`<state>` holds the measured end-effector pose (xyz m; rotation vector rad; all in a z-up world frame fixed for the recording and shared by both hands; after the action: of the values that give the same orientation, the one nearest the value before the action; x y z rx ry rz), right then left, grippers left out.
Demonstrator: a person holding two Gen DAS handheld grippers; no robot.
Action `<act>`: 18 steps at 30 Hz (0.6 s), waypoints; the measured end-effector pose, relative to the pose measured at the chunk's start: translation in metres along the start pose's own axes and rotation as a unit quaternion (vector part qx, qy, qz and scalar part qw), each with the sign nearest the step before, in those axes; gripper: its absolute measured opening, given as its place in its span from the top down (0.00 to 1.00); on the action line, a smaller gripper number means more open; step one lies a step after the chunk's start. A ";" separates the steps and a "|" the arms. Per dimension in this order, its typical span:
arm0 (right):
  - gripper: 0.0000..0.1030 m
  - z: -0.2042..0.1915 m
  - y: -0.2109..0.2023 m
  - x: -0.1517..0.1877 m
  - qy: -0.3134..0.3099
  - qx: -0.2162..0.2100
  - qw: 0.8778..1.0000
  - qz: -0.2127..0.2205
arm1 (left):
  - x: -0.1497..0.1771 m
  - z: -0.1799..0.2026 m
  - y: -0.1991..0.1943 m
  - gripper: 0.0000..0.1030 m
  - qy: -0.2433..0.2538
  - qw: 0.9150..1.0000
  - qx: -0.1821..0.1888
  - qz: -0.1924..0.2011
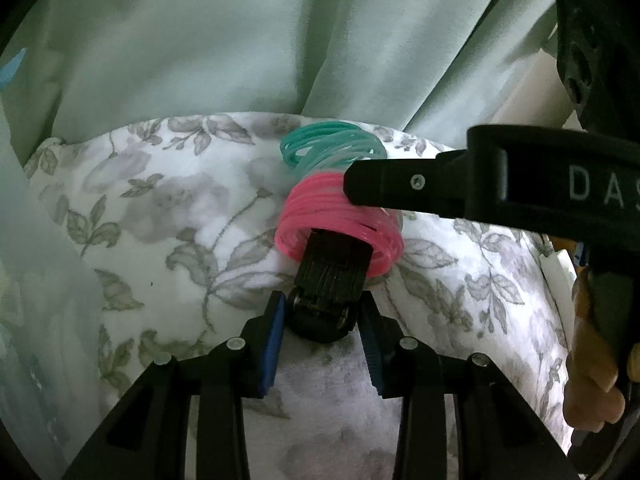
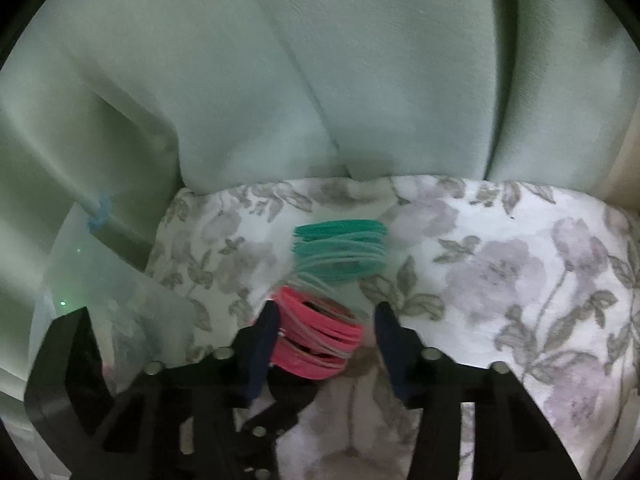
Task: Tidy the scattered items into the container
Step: 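Grasp the black bottle with the left tool while the right tool moves beside its rings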
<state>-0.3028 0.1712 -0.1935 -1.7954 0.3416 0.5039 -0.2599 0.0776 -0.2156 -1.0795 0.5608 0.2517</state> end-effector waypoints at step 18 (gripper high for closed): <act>0.83 0.038 -0.016 0.000 0.056 0.024 0.998 0.015 | 0.012 -0.008 -0.014 0.64 -0.049 0.997 -0.055 -0.011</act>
<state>-0.3013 0.2123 -0.1886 -1.7777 0.4551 0.4135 -0.2460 0.0634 -0.2139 -1.1718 0.4506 0.3179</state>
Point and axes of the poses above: each gripper's, at about its wrist camera, not at the fingertips, and y roughly the way its jaws point, z to its right, x to its underside, the point moved 3 cm from there along y, roughly the way its jaws point, and after that the axes turned 9 degrees about x, right-handed, at the moved point
